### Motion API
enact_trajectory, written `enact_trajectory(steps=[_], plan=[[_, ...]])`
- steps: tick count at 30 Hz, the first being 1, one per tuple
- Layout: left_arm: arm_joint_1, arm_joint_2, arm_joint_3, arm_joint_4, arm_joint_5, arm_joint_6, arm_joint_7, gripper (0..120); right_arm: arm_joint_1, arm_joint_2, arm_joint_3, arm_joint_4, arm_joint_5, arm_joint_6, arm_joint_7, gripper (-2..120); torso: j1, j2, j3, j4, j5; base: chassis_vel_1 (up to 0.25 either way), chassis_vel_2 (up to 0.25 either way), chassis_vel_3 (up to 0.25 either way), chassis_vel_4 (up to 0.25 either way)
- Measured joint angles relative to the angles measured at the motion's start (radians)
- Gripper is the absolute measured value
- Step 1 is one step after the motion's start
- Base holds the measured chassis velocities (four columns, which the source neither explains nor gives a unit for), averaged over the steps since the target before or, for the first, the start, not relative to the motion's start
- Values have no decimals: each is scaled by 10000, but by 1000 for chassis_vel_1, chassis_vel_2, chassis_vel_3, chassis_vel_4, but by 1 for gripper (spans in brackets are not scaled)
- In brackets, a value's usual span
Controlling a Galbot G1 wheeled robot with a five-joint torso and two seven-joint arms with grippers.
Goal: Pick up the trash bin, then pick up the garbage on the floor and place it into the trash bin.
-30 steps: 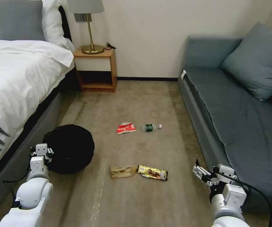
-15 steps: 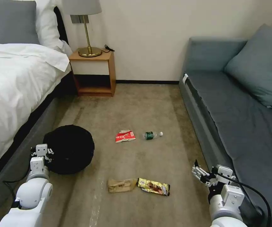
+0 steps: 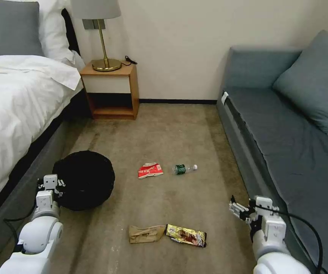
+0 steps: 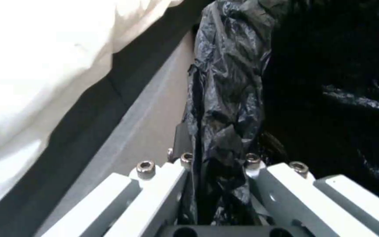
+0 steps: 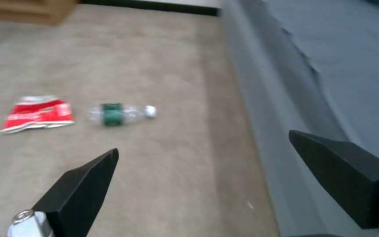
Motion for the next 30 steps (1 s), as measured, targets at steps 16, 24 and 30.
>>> enact_trajectory(steps=[16,24,30], plan=[[604,-667,-480,-1352,533,43,-263,1,5276,-3689,-4947,-2785,2325,-432,-916,100,0,-1,1,1,-1,0,0,0,0],[704,-1135,-465,-1842,1123,139,-455,1,7551,-3306,-7967,-4335,2717,-414,-1245,100,0,0,2,0,0,0,0,0,0],[871,-1238,-382,-2355,1291,308,-592,1,9433,-2770,-10336,-5509,2736,-392,-1586,100,0,0,3,1,-1,0,0,0,0]])
